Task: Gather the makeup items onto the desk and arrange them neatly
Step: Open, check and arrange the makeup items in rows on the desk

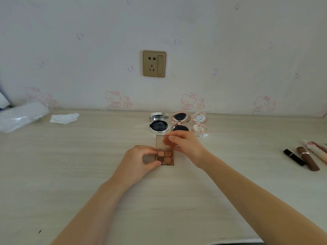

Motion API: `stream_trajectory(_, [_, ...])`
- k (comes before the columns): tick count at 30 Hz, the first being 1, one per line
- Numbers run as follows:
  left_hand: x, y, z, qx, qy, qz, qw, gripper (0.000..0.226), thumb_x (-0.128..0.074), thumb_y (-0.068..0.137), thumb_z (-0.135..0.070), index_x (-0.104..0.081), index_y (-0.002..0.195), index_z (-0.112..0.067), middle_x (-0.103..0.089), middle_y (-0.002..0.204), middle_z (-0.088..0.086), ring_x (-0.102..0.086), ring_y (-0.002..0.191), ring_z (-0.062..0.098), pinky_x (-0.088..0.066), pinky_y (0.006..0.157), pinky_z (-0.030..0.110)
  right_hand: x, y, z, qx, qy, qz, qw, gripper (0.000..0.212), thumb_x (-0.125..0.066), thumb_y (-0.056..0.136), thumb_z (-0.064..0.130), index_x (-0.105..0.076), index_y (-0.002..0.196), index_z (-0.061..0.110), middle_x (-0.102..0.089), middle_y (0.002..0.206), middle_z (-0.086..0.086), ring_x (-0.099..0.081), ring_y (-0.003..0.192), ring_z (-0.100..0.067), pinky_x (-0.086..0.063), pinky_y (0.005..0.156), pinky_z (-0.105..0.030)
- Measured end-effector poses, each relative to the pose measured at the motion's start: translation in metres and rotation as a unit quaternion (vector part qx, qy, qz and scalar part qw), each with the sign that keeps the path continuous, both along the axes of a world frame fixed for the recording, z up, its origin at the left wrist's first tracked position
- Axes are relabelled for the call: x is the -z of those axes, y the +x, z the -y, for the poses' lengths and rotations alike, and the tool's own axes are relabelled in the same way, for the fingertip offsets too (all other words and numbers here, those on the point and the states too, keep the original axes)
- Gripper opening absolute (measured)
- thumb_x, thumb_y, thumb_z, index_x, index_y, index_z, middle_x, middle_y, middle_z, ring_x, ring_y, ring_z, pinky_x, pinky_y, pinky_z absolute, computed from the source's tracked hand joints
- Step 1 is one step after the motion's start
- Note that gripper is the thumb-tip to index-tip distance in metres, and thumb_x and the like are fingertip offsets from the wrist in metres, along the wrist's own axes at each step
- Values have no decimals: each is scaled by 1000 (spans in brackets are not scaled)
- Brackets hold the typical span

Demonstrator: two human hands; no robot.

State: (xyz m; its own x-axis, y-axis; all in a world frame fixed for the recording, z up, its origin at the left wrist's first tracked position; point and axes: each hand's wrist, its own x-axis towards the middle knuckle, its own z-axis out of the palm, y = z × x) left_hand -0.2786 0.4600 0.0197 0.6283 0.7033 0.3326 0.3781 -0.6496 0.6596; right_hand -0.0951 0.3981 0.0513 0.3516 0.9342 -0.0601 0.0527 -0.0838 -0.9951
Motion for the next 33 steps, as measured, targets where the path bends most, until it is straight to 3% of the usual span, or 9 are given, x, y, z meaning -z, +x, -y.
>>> stream_trajectory(4, [0, 0, 0, -1, 0, 0, 1000, 31, -82, 72, -26, -74, 101, -28, -62, 102, -26, -53, 105, -2, -30, 89, 0, 0, 1, 1, -2, -4, 18, 1000, 22, -51, 95, 5, -66, 111, 7, -72, 103, -8, -68, 99, -14, -53, 88, -24])
stream_trajectory(6, [0, 0, 0, 2, -3, 0, 1000, 30, -82, 73, -26, -74, 101, -29, -62, 102, -28, -53, 105, -3, -31, 89, 1, 3, 3, 4, 8, -6, 65, 998, 25, -53, 95, 10, -64, 117, 12, -72, 105, 0, -65, 105, -11, -50, 94, -27])
stream_trajectory(8, [0, 0, 0, 0, -6, 0, 1000, 30, -81, 73, -26, -73, 101, -30, -63, 102, -28, -53, 106, -3, -31, 89, 2, 6, 4, 10, 33, -9, 140, 990, 31, -54, 93, 12, -60, 123, 16, -70, 108, 6, -62, 109, -8, -46, 95, -22])
stream_trajectory(11, [0, 0, 1, -10, -7, 1, 1000, 30, -81, 73, -27, -73, 101, -30, -63, 102, -28, -53, 106, -3, -31, 89, 1, 12, -2, 28, 45, -18, 255, 966, 35, -54, 94, 11, -54, 129, 15, -65, 118, 4, -58, 114, -9, -42, 88, -8])
stream_trajectory(14, [1, 1, 2, -11, -2, -4, 1000, 30, -81, 73, -27, -73, 101, -31, -62, 102, -28, -53, 106, -3, -31, 88, 1, 20, -10, 43, 27, -24, 346, 937, 45, -57, 93, 20, -46, 137, 17, -59, 130, 3, -51, 123, -12, -37, 99, -17])
stream_trajectory(19, [2, 0, 2, -9, -1, -3, 1000, 31, -79, 74, -28, -72, 105, -32, -63, 106, -26, -52, 109, -3, -34, 94, 9, 31, -17, 48, 5, -21, 445, 895, 57, -62, 89, 31, -41, 141, 19, -52, 135, 2, -40, 130, -14, -27, 100, -15])
stream_trajectory(23, [2, 1, 1, -6, 17, -8, 1000, 33, -75, 78, -24, -70, 110, -31, -61, 108, -26, -52, 112, 1, -34, 96, 12, 34, -15, 38, 9, -12, 473, 881, 57, -62, 88, 30, -43, 140, 16, -54, 131, -1, -40, 129, -18, -31, 104, -22])
stream_trajectory(27, [-2, 6, 0, -13, 45, -34, 998, 32, -69, 84, -18, -69, 115, -25, -66, 117, -11, -51, 113, 11, -34, 95, 17, 31, -12, 26, 6, -16, 470, 883, 55, -61, 89, 27, -44, 140, 15, -54, 134, -3, -41, 129, -20, -33, 104, -25])
stream_trajectory(33, [-7, 15, -20, -26, 14, -80, 996, 31, -65, 86, -20, -67, 116, -25, -67, 113, -4, -58, 110, 17, -44, 94, 31, 23, -9, 8, -8, -26, 468, 883, 46, -59, 90, 23, -49, 133, 12, -56, 129, -8, -47, 122, -24, -36, 99, -28])
